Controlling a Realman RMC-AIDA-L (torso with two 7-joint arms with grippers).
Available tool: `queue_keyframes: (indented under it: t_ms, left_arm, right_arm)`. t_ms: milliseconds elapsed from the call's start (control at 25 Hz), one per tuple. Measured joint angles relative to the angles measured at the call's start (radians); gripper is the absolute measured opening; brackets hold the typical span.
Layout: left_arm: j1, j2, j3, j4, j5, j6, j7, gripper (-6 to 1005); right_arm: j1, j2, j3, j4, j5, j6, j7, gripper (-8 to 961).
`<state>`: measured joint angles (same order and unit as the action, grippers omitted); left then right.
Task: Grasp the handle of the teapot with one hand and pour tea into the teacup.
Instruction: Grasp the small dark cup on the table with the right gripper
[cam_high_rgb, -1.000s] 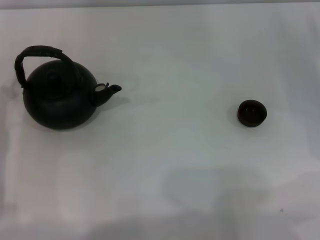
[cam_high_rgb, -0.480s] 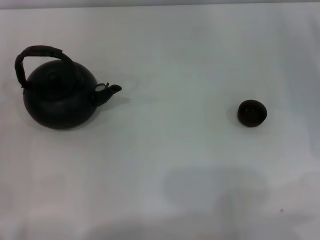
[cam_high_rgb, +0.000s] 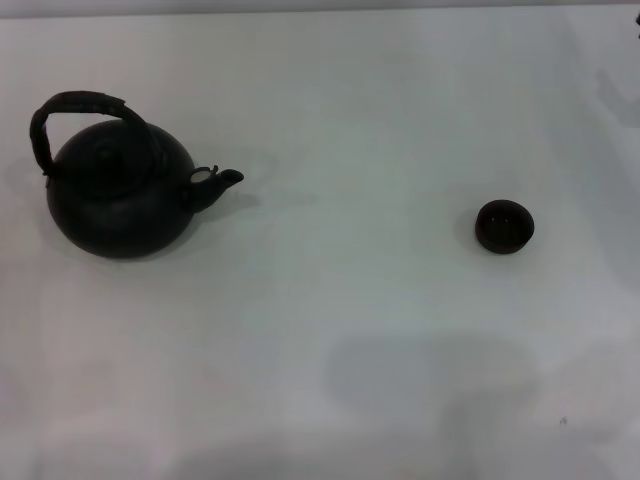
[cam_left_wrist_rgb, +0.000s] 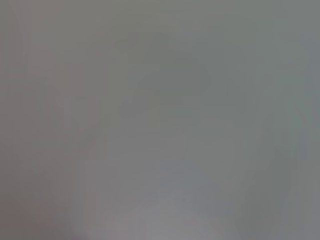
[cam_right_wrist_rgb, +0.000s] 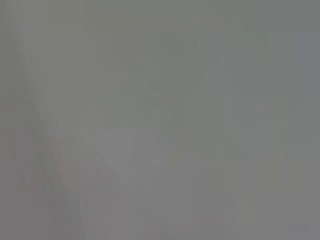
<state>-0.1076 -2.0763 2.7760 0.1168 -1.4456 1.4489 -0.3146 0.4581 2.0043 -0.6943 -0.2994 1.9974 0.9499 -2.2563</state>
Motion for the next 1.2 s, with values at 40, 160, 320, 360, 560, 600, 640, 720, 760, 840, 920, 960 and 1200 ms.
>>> queue_keyframes:
  t_ms: [40,160,320,360,560,600,640,720,760,840,920,960,1200]
  left_arm:
    - [-0.004,0.0,-0.001,-0.002,0.0,-0.01,0.0,774]
    - [-0.02,0.0,-0.006,-0.004,-0.006,-0.044,0.001,776]
    - [-0.038,-0.002,-0.01,-0.003,-0.018,-0.081,0.007,778]
    - [-0.047,-0.003,-0.01,-0.003,-0.02,-0.096,0.009,778]
    - [-0.059,-0.003,-0.01,-0.003,-0.021,-0.119,0.012,781]
    - [-0.059,-0.003,-0.01,-0.003,-0.021,-0.12,0.013,781]
    - [-0.059,-0.003,-0.008,-0.003,-0.02,-0.121,0.015,782]
    - [-0.061,-0.003,-0.005,-0.002,-0.018,-0.122,0.016,782]
    - [-0.063,-0.003,-0.006,-0.001,-0.018,-0.124,0.016,783]
    - [-0.066,-0.004,-0.008,-0.001,-0.019,-0.128,0.016,783]
    - [-0.07,-0.004,-0.007,0.0,-0.02,-0.13,0.016,784]
    - [-0.072,-0.004,-0.007,0.001,-0.019,-0.132,0.016,784]
    - [-0.083,-0.004,-0.008,0.002,-0.019,-0.159,0.017,785]
  right_arm:
    - [-0.013,0.0,-0.039,-0.068,-0.041,-0.012,0.082,837]
    - [-0.056,-0.002,-0.143,-0.314,-0.208,-0.048,0.349,837]
    - [-0.074,-0.002,-0.198,-0.639,-0.522,-0.03,0.695,838]
    - [-0.066,-0.002,-0.201,-0.762,-0.661,0.016,0.834,838]
    - [-0.017,-0.006,-0.204,-0.917,-0.894,0.151,1.068,838]
    - [0.0,-0.006,-0.203,-0.948,-0.947,0.194,1.113,838]
    - [0.017,-0.008,-0.203,-0.98,-0.995,0.241,1.152,838]
    - [0.05,-0.013,-0.206,-1.04,-1.084,0.341,1.223,838]
    - [0.066,-0.014,-0.208,-1.067,-1.127,0.394,1.243,838]
    - [0.098,-0.006,-0.214,-1.122,-1.203,0.495,1.27,838]
    - [0.114,0.005,-0.244,-1.189,-1.252,0.575,1.286,839]
    - [0.114,0.005,-0.272,-1.213,-1.258,0.591,1.297,839]
    - [0.118,0.001,-0.463,-1.335,-1.298,0.693,1.395,839]
